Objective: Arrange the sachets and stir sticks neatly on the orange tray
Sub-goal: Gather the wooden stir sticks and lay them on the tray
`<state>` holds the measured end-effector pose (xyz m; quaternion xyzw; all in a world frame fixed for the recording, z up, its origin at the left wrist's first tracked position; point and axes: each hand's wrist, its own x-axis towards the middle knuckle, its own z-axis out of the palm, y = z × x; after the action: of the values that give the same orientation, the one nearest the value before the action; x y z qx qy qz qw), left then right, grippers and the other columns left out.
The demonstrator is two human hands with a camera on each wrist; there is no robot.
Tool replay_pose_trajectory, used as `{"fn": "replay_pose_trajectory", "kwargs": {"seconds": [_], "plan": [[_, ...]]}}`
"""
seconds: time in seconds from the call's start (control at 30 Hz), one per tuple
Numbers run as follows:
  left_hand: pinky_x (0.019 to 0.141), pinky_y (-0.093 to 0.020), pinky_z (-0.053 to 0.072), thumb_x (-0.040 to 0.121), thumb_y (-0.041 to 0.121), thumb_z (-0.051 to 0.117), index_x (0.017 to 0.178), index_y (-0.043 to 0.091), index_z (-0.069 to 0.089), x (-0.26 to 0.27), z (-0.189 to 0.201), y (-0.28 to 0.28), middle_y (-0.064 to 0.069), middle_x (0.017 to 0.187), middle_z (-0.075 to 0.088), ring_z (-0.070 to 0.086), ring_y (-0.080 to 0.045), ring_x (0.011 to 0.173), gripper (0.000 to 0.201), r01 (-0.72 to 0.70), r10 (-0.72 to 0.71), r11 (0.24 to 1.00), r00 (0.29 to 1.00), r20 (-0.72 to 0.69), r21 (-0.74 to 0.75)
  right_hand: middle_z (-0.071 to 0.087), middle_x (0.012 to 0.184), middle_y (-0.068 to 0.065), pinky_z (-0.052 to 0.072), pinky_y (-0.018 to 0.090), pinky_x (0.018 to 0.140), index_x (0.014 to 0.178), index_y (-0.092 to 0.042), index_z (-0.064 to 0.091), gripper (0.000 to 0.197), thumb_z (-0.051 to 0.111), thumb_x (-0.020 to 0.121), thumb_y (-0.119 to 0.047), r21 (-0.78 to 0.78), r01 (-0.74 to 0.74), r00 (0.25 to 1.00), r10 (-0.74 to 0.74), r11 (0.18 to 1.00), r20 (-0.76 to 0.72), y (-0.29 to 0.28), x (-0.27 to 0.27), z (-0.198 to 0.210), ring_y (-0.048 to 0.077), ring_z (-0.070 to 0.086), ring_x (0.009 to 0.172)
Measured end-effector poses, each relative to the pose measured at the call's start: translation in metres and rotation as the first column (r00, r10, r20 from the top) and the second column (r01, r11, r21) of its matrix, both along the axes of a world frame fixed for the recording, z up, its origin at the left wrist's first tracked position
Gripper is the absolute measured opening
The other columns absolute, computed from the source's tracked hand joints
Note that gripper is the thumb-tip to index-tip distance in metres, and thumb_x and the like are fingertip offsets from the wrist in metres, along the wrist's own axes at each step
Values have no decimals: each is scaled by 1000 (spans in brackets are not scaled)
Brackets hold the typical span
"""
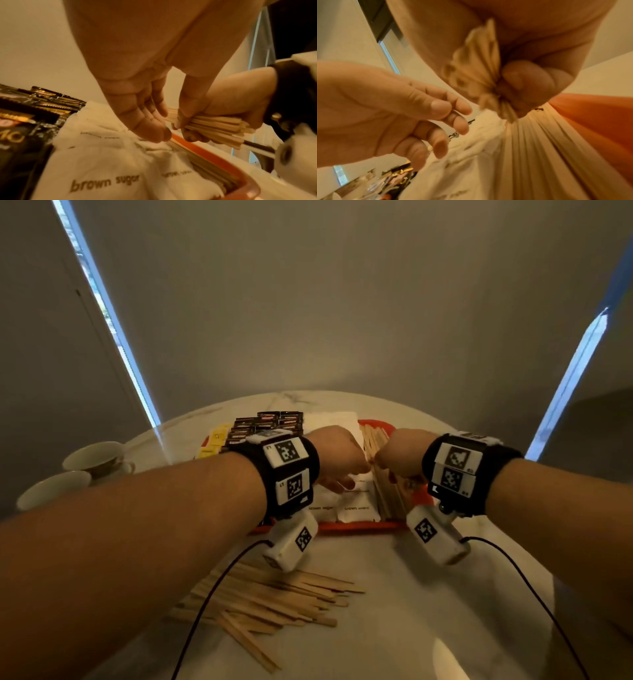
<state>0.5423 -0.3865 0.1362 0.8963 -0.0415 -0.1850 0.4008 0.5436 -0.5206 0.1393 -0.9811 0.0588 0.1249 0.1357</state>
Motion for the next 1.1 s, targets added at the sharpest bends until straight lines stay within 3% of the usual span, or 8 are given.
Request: {"fn": "replay_pose_trajectory", "kwargs": {"seconds": [0.17,0.3,0.43,0.63,0.73,0.83,1.0,1.1], "plan": [[84,-37,65,92,15,76,122,13,68,-1,-9,-12,-7,105,74,76,-19,93,31,100,-113,974,992,57,201,61,101,8,46,26,72,128,-6,60,38,55,103,-35,-191,-69,996,58,979,-61,3,3,-7,21,61,88],[77,-30,64,89,17,80,127,15,67,0,-12,-16,-5,109,73,74,-17,90,41,128,-151,954,986,64,272,60,83,5,48,24,58,114,-10,62,43,66,95,-47,-89,18,997,-24,996,-70,-6,6,-11,17,59,70],[68,-25,57,83,22,86,131,18,64,1,-14,-16,-1,114,69,70,-16,87,52,168,-206,927,975,81,335,69,103,10,60,36,89,121,-10,59,46,68,94,-46,41,80,996,-78,996,-54,-21,7,-13,24,71,95],[91,-32,56,76,41,89,142,21,59,1,-19,-22,2,130,64,62,-17,111,75,246,-320,869,941,108,430,70,98,9,62,36,87,117,-10,63,34,66,96,-37,22,74,997,-73,997,-30,-38,5,-10,23,73,93],[88,-29,53,81,42,86,146,22,56,0,-22,-28,1,133,64,60,-17,112,74,267,-364,842,923,127,469,72,103,9,61,32,85,118,-10,65,26,63,99,-28,-27,31,998,-33,999,-58,-37,5,-15,24,73,95],[89,-31,56,81,42,86,142,20,59,1,-23,-32,0,126,65,61,-18,109,70,260,-359,844,924,133,470,71,111,10,59,37,92,123,-10,65,28,60,101,-26,-42,18,998,-20,999,-60,-37,8,-20,25,72,101],[95,-31,53,86,38,82,147,22,55,4,-24,-32,1,136,63,60,-18,117,69,258,-356,857,922,151,446,77,93,6,64,36,79,114,-11,66,27,69,96,-31,166,103,989,-83,981,-124,-45,5,-16,20,77,81],[88,-29,54,85,31,83,138,21,59,7,-25,-33,0,127,66,62,-18,110,59,230,-336,868,925,179,440,77,99,7,63,36,84,116,-11,68,27,71,95,-27,117,48,993,-34,992,-114,-41,3,-17,20,77,88]]}}
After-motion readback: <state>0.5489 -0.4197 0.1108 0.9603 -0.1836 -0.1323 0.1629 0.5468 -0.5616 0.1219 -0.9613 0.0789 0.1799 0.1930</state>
